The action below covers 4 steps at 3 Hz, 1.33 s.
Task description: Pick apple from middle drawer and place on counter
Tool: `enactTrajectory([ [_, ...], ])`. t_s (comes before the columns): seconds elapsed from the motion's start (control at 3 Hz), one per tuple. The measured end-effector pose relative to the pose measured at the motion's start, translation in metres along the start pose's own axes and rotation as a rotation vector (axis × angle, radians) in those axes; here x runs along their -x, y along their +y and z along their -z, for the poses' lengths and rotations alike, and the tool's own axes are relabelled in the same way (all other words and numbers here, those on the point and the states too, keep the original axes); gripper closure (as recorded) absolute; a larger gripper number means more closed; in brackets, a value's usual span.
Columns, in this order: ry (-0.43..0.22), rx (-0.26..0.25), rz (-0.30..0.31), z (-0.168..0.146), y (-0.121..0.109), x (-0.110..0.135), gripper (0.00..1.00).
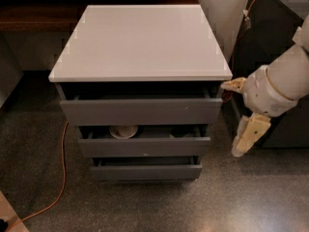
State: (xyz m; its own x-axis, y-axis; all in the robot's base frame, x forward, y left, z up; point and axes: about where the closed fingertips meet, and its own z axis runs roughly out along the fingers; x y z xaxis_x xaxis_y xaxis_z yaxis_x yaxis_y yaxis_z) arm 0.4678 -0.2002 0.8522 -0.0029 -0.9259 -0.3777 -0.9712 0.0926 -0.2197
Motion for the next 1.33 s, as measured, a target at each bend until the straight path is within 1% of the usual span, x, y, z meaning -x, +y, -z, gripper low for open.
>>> enactTrajectory([
  [0.33,-0.069,-0.032,-0.017,-0.044,-0.001,0.002,0.00],
  [0.67,-0.089,-0.062,0.017,-0.088,-0.015,-0.001,0.00],
  [1.0,-0.083,-0.056,0.095,-0.135,-0.030,-0.007,0.00],
  [1.33,-0.080,-0.040,0.165,-0.178,-0.040,-0.015,0.00],
])
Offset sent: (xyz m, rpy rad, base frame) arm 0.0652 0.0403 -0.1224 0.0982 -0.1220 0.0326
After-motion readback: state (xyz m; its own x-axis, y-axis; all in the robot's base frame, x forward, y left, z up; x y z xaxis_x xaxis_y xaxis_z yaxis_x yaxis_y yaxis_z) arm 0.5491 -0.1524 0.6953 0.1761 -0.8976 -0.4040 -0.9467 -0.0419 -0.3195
